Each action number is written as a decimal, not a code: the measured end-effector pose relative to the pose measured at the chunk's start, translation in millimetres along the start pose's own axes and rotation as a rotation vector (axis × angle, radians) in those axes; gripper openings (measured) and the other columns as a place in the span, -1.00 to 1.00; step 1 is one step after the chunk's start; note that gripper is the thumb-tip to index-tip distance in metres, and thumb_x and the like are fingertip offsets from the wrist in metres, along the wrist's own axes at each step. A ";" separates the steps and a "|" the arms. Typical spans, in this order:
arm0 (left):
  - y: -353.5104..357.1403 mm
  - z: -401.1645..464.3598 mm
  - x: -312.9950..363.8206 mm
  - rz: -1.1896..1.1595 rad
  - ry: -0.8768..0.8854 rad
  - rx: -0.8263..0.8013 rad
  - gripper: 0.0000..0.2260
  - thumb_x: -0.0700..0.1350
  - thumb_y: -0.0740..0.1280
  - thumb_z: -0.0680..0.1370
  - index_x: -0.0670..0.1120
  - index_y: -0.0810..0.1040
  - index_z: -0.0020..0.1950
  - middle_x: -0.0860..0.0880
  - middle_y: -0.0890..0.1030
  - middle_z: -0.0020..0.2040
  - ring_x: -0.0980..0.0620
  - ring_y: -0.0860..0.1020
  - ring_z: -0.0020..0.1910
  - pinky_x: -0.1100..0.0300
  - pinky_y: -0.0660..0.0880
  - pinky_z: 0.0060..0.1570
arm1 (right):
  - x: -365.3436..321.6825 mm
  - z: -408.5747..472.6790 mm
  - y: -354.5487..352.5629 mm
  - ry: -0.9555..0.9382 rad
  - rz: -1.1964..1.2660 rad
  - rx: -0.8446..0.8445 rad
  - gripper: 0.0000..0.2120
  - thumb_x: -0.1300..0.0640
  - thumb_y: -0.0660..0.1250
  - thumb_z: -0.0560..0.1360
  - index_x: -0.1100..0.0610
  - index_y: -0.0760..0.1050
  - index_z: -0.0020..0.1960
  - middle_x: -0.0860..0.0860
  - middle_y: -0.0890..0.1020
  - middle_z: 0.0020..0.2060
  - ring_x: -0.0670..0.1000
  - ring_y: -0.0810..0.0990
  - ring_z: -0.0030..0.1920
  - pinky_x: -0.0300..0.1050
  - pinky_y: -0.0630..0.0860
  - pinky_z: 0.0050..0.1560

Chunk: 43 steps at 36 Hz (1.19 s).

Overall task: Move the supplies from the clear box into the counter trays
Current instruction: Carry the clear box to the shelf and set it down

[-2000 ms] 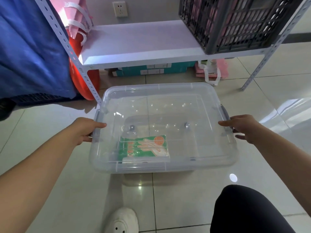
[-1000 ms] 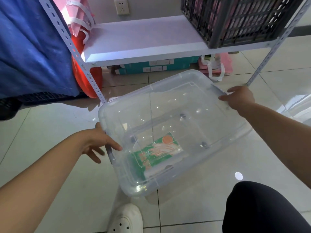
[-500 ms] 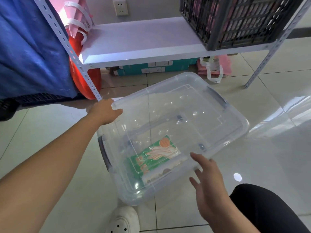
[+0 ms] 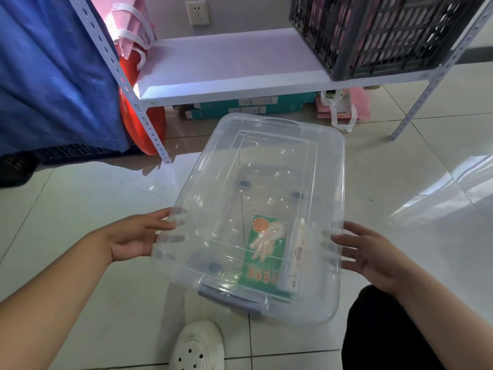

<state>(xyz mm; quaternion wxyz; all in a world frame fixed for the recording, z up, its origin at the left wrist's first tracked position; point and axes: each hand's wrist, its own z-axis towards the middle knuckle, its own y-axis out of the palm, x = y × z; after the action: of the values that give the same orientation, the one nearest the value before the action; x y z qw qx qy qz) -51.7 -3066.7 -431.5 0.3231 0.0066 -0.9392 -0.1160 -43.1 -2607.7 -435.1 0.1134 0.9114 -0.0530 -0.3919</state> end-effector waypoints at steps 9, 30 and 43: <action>2.4 -24.2 -15.6 -0.046 0.112 -0.176 -0.25 -0.23 0.57 0.36 0.30 0.42 0.41 0.03 0.47 0.45 -0.18 0.47 0.40 -0.38 0.37 0.27 | 0.3 -7.1 -12.7 -0.082 0.096 -0.283 -0.25 0.31 0.57 0.26 -0.15 0.49 0.35 0.13 0.59 0.30 0.23 0.59 0.25 0.31 0.55 0.12; -14.1 -97.9 96.0 0.101 0.652 -0.183 -0.38 -0.12 0.35 0.55 0.18 0.23 0.55 -0.03 0.31 0.56 -0.21 0.32 0.49 -0.39 -0.02 0.45 | -170.1 -15.5 52.7 -0.504 -0.142 -0.484 -0.39 0.29 0.30 0.43 -0.13 0.43 0.42 0.13 0.54 0.34 0.27 0.51 0.32 0.37 0.48 0.22; 45.5 -70.9 161.6 -0.230 0.671 0.077 -0.52 -0.07 0.28 0.56 -0.15 0.39 0.47 -0.32 0.43 0.41 -0.40 0.49 0.18 -0.24 0.57 -0.18 | -252.5 37.1 92.5 -0.483 0.096 -0.299 -0.46 -0.09 0.20 0.55 0.18 0.44 0.42 0.15 0.52 0.32 0.26 0.50 0.30 0.26 0.31 0.40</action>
<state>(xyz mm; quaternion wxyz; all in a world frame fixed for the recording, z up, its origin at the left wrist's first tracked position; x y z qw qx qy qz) -133.5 -3051.7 -269.3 0.5980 0.1620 -0.7775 -0.1075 -244.2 -2656.7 -259.5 0.2492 0.7614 -0.0632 -0.5951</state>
